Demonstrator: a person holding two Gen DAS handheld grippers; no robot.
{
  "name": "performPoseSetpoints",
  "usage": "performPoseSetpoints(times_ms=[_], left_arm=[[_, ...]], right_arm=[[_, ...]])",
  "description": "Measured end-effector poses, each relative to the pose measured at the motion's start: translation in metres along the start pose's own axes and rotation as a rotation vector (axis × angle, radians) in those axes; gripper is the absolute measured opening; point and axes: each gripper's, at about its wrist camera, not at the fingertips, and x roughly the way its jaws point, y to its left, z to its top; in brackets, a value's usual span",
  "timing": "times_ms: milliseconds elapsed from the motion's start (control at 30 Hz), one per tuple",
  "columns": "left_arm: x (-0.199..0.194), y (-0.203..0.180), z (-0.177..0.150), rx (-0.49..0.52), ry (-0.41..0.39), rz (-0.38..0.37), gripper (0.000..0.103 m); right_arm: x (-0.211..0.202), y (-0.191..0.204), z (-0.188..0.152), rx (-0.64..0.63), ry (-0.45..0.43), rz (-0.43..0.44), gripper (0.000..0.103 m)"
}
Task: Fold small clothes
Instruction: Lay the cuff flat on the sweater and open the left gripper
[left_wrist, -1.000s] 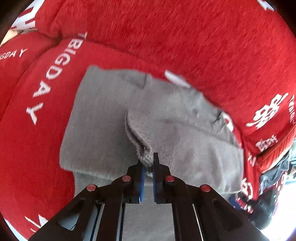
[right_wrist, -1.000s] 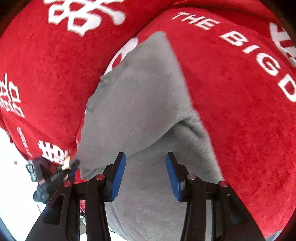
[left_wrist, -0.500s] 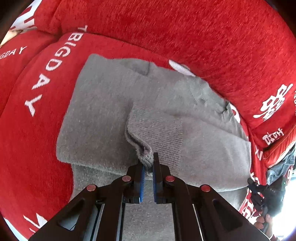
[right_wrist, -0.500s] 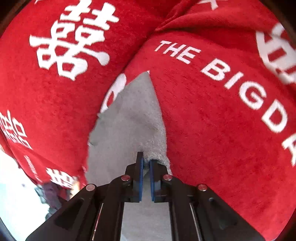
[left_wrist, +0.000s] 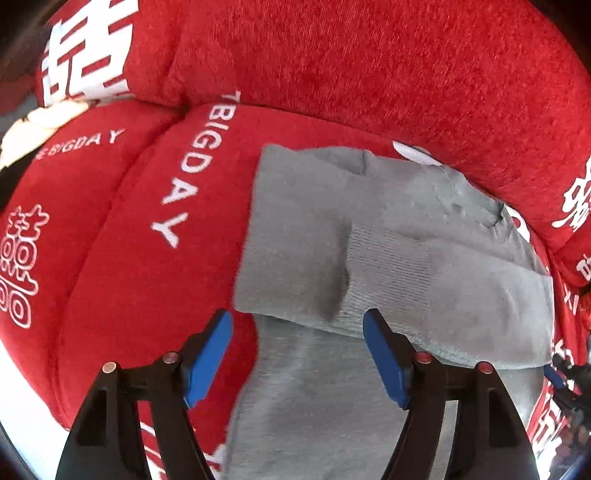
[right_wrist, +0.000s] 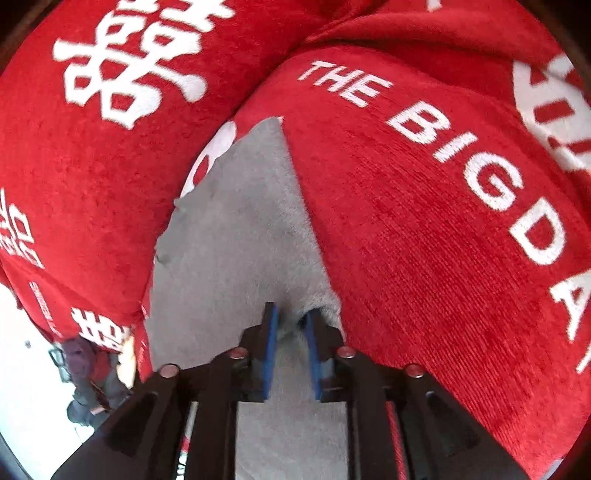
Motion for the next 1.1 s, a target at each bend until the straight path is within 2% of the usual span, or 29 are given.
performPoseSetpoints(times_ms=[33,67,133,200,267,333,467,533,567,600,633,667,800,900,933,967,1000,1033,1067,1100], left_arm=[[0.000,0.003,0.001,0.003,0.008,-0.004,0.074],[0.000,0.005,0.003,0.003,0.011,-0.007,0.074],[0.004,0.012,0.008,-0.009,0.019,-0.016,0.074],[0.014,0.025,0.016,-0.050,0.048,-0.073,0.074],[0.029,0.031,0.021,-0.084,0.098,-0.153,0.074],[0.040,0.037,0.022,-0.099,0.136,-0.213,0.074],[0.041,0.036,0.025,-0.050,0.141,-0.258,0.073],[0.040,0.035,0.026,-0.030,0.138,-0.259,0.056],[0.041,0.034,0.026,-0.016,0.139,-0.242,0.032],[0.042,0.034,0.026,-0.004,0.145,-0.236,0.023],[0.040,0.035,0.027,-0.008,0.135,-0.240,0.022],[0.036,0.035,0.027,0.000,0.120,-0.236,0.017],[0.026,0.033,0.026,0.063,0.071,-0.207,0.017],[0.037,0.034,0.024,0.073,0.080,-0.190,0.018],[0.036,0.036,0.022,0.069,0.075,-0.188,0.019],[0.035,0.037,0.021,0.063,0.066,-0.175,0.025],[0.034,0.038,0.020,0.059,0.056,-0.145,0.041],[0.033,0.039,0.019,0.058,0.051,-0.102,0.051],[0.031,0.040,0.017,0.056,0.041,-0.048,0.068],[0.028,0.042,0.015,0.054,0.032,-0.024,0.070]], right_arm=[[-0.004,0.004,-0.002,-0.019,-0.001,-0.014,0.040],[-0.008,0.007,-0.004,-0.035,-0.007,-0.033,0.043],[-0.019,0.013,-0.006,-0.079,-0.041,-0.064,0.044],[-0.028,0.013,-0.002,-0.104,-0.075,-0.077,0.045],[-0.027,0.006,0.006,-0.100,-0.069,-0.086,0.048],[-0.019,-0.005,0.015,-0.072,-0.043,-0.066,0.048],[0.002,-0.022,0.025,-0.009,0.045,0.069,0.048],[0.009,-0.019,0.026,-0.022,0.067,0.103,0.048],[0.012,-0.016,0.026,-0.035,0.083,0.099,0.047],[0.014,-0.011,0.026,-0.055,0.092,0.078,0.043],[0.018,-0.005,0.026,-0.090,0.116,0.037,0.017],[0.019,0.001,0.025,-0.116,0.127,0.009,0.016],[0.007,0.020,0.025,-0.215,0.097,-0.033,0.015],[0.016,0.009,0.028,-0.226,0.118,-0.092,0.015],[0.020,0.005,0.027,-0.218,0.120,-0.083,0.015],[0.018,0.001,0.028,-0.210,0.105,-0.071,0.015],[0.017,0.000,0.027,-0.205,0.095,-0.068,0.016],[0.015,0.000,0.025,-0.206,0.084,-0.069,0.015],[0.014,0.000,0.024,-0.207,0.082,-0.071,0.017],[0.011,0.000,0.023,-0.206,0.082,-0.070,0.019]])
